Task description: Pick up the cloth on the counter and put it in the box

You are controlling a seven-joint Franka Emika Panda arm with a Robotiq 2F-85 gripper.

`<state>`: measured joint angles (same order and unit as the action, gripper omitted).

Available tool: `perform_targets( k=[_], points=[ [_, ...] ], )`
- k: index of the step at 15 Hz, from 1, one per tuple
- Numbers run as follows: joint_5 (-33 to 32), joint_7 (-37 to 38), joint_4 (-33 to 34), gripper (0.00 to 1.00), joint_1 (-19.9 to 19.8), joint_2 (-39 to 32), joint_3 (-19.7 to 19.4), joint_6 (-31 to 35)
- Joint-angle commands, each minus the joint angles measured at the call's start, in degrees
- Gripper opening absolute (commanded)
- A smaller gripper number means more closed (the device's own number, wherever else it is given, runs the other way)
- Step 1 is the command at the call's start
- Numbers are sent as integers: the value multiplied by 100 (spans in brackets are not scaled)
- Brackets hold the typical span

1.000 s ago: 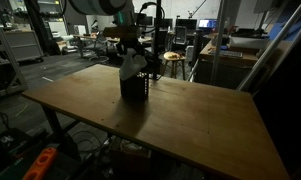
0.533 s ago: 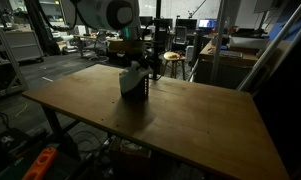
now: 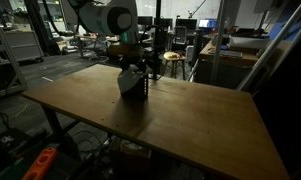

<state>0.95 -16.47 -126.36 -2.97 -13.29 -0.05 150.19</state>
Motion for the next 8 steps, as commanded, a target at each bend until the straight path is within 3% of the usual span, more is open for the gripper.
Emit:
perform_targets(
  k=[1,8],
  points=[
    [-289,294,187,2,139,-84,22,-105],
    [-517,511,471,1,323,-229,78,-516]
  ],
)
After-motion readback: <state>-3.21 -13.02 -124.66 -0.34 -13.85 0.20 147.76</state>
